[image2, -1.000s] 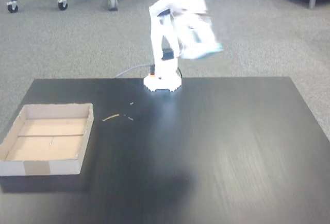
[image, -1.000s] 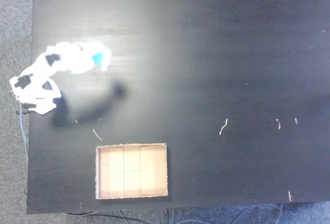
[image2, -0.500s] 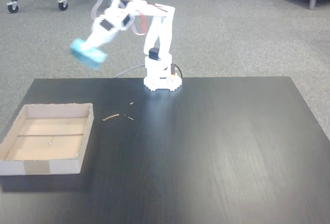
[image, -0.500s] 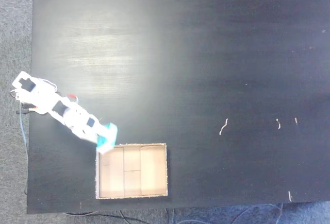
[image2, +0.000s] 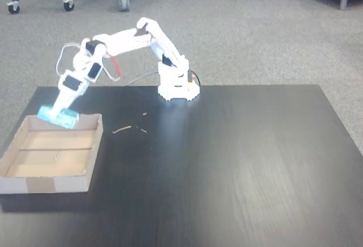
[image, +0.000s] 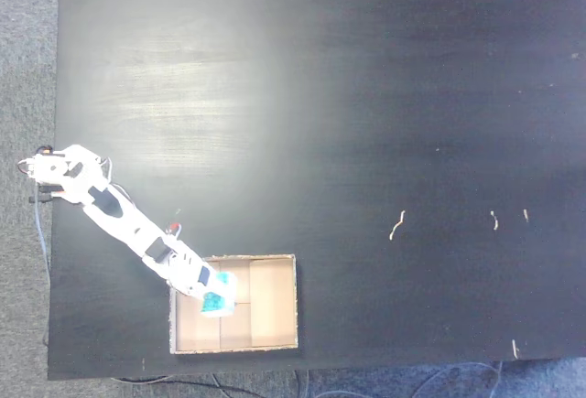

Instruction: Pick the green block and drop it in the box on the right.

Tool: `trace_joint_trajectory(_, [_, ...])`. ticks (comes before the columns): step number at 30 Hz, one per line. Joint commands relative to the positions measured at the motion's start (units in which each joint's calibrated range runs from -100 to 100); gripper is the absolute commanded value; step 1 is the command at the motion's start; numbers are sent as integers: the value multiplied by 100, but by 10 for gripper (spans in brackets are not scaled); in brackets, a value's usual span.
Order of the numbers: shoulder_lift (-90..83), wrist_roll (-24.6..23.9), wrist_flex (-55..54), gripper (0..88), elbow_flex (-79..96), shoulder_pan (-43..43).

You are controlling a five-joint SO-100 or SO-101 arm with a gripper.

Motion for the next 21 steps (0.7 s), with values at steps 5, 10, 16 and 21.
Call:
trace_joint_trajectory(5, [695, 142, 1103, 505, -1618, 278])
trace_joint_trajectory(10, [695, 181, 1268, 596, -1627, 270])
trace_joint_trajectory(16, [-1007, -249, 1310, 606, -339, -328])
trace_joint_trajectory(21, [-5605, -1040, 2185, 194, 2181, -2465])
